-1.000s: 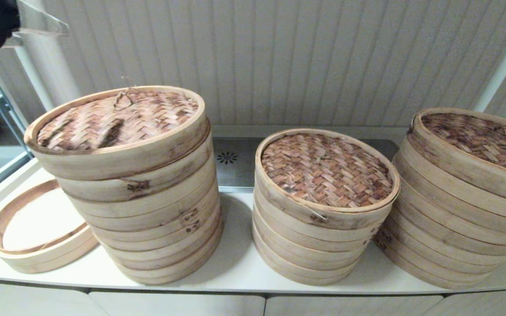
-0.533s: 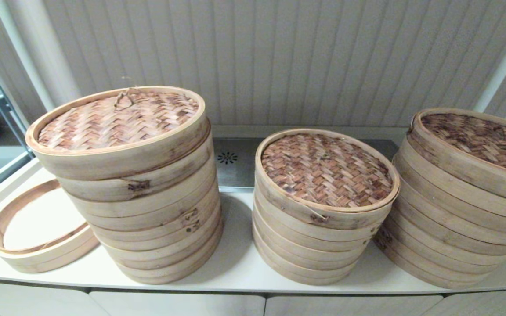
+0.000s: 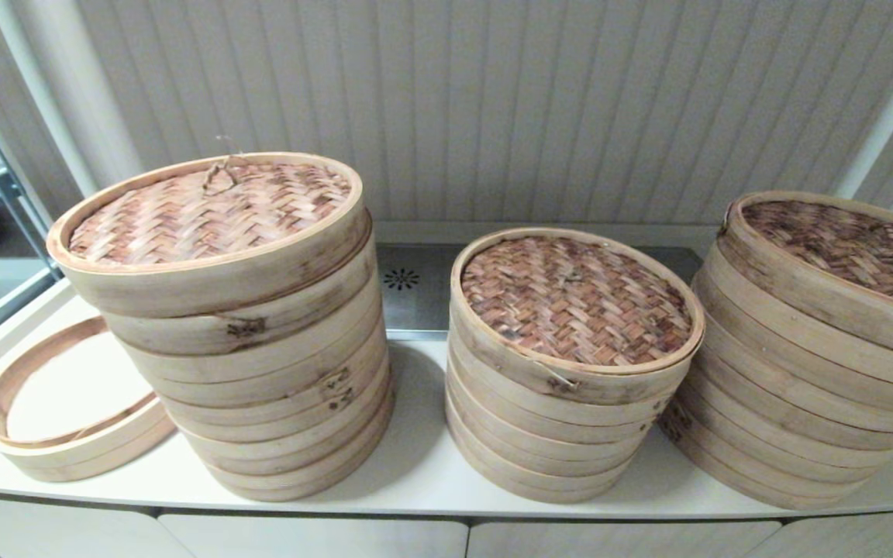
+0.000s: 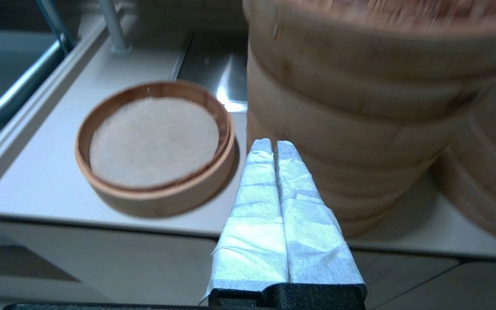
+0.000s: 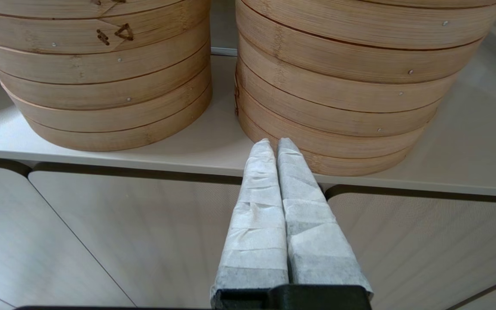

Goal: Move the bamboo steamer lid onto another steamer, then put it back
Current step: Pick up the steamer

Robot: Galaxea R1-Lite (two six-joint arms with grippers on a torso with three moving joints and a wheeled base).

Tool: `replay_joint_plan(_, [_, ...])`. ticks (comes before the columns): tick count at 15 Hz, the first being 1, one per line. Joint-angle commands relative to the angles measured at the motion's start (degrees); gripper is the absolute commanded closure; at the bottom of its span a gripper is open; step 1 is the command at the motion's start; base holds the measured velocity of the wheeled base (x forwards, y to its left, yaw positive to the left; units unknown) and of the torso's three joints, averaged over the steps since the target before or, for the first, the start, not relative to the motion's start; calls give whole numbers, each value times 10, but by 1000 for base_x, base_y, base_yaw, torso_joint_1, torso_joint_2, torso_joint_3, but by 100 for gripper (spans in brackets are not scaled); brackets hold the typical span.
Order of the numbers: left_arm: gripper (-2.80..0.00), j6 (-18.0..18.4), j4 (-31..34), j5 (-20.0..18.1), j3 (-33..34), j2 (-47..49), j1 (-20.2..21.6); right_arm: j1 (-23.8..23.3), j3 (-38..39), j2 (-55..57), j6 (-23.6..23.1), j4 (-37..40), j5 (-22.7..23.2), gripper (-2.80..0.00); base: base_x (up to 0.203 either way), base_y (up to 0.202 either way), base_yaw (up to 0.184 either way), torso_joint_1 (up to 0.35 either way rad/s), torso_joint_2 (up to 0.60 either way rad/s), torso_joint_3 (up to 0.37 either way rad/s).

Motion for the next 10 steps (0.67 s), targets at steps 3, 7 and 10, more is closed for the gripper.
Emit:
replay_joint_plan(3, [0, 9, -71, 0, 228, -156, 2, 0, 0, -1, 0, 0, 0, 0, 0, 0, 0, 0, 0, 0])
replay_joint_plan(7, [0, 39, -94, -3, 337, -251, -11, 0, 0, -1, 0, 0, 0, 0, 0, 0, 0, 0, 0, 0])
replay_joint_plan(10, [0, 62, -114, 1, 396, -310, -14, 0, 0, -1, 0, 0, 0, 0, 0, 0, 0, 0, 0, 0])
